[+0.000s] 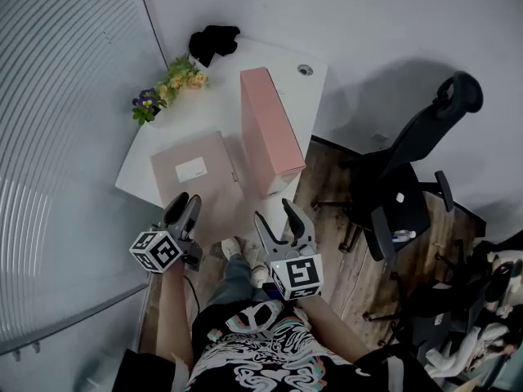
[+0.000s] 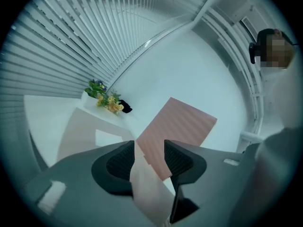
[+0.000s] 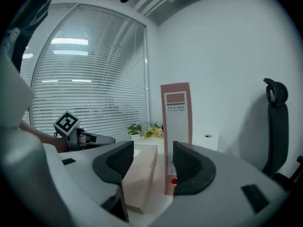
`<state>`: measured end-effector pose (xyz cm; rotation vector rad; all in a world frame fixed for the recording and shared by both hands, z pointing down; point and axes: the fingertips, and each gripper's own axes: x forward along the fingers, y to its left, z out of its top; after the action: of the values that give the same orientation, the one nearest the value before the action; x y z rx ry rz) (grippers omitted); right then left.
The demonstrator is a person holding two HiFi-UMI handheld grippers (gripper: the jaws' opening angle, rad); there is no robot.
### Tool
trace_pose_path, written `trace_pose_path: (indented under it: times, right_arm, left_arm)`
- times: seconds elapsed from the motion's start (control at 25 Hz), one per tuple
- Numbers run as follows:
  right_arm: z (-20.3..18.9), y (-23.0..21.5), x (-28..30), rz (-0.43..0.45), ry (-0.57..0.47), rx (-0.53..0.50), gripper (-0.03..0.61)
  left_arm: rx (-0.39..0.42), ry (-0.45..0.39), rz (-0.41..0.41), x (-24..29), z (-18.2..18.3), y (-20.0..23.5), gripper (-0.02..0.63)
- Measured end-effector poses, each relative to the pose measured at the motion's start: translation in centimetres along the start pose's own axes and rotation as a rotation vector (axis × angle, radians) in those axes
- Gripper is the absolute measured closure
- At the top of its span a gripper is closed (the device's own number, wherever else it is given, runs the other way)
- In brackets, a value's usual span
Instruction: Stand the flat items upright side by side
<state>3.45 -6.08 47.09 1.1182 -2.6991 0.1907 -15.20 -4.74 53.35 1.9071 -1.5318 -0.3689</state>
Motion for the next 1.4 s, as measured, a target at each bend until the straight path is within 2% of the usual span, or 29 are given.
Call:
trace_pose_path:
  times: [0.28, 0.4, 0.48, 0.68, 0.88, 0.96, 1.16, 1.4]
  right_arm:
    - [-4.6, 3.5, 1.1, 0.122, 0.128, -0.024, 0.33]
    - [-6.9, 4.5, 1.7, 0.177, 0.199, -0.03, 0.313]
    - [-8.5, 4.9, 1.7, 0.202, 0.247, -0.025, 0.307]
    - [-11.2, 5.6, 2.1, 0.204, 0.333, -0.034, 0.307]
    - [-13.2, 6.2, 2.8, 0.214, 0.393, -0.062, 0.287]
    - [-13.7, 6.7, 2.7, 0.229, 0.409, -0.068, 0.287]
    - [-15.0, 7.6, 3.1, 0.285, 0.465, -0.033, 0.265]
    - [-15.2, 7.7, 3.2, 0.279, 0.467, -0.032, 0.284]
  left_arm:
    - [0.047, 0.025, 0.206, -5.7, -1.7, 4.7, 0.418]
    - [0.014, 0.038, 0.277, -7.3, -3.2, 6.3, 0.382]
    - [-0.048, 0.052, 0.301, -8.3, -4.7, 6.8, 0.327]
    - [-0.197, 0.078, 0.317, -9.6, -7.7, 8.1, 0.269]
    - [-0.387, 0.046, 0.292, -9.6, -9.8, 9.0, 0.262]
    - [-0.439, 0.034, 0.285, -9.8, -10.6, 9.1, 0.262]
    - [-0.515, 0.005, 0.277, -9.3, -11.6, 9.1, 0.258]
    - [-0.55, 0.027, 0.275, -8.7, -12.6, 9.9, 0.256]
